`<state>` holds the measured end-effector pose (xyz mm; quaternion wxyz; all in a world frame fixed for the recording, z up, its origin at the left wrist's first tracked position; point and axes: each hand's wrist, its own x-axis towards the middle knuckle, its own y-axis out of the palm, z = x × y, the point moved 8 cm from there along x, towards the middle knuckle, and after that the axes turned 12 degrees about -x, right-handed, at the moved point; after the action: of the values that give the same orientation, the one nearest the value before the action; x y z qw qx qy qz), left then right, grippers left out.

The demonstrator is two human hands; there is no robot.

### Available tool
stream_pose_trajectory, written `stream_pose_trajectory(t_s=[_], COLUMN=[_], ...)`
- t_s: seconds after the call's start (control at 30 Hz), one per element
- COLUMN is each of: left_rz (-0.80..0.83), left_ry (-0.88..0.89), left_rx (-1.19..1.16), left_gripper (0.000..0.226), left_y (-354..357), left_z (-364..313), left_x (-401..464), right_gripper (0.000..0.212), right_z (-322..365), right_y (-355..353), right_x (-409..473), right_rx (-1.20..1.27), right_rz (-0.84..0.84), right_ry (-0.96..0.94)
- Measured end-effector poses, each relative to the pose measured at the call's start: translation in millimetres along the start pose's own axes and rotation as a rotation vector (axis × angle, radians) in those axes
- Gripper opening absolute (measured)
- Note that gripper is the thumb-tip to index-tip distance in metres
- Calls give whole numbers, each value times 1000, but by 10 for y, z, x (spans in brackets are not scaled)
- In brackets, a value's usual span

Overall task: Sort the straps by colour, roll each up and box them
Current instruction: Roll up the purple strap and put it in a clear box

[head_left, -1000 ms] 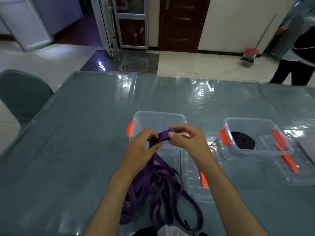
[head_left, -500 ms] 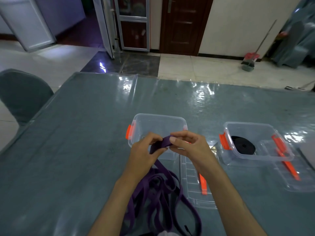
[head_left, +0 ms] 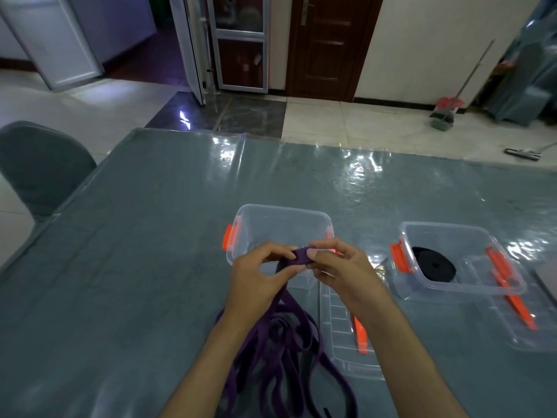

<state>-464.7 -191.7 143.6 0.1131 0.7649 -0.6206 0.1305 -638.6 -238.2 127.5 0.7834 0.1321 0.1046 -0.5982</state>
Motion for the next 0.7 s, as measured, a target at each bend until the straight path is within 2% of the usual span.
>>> stream_pose_trajectory(t_s=[0.1,0.23,0.4,0.57,0.7], left_rz=[-42,-70,-152,-135,-149], left_ry=[18,46,-2,14,-28], left_rx=[-27,-85,-198,-141,-138], left_gripper=[24,24,20,31,30], left_y=[23,85,136,169,135], left_z=[-48,-104,15,-21,7], left_x=[5,4,-18,-55,-58], right_gripper=[18,35,27,29,25], right_z=[-84,-119,-149,-139,-84], right_y=[42,81,107,107,100], right_x=[-8,-53,-66,-57,-58], right_rx=[146,99,114,141,-21], right_rz=[105,211,168,127,59], right_ry=[92,101,114,83,21])
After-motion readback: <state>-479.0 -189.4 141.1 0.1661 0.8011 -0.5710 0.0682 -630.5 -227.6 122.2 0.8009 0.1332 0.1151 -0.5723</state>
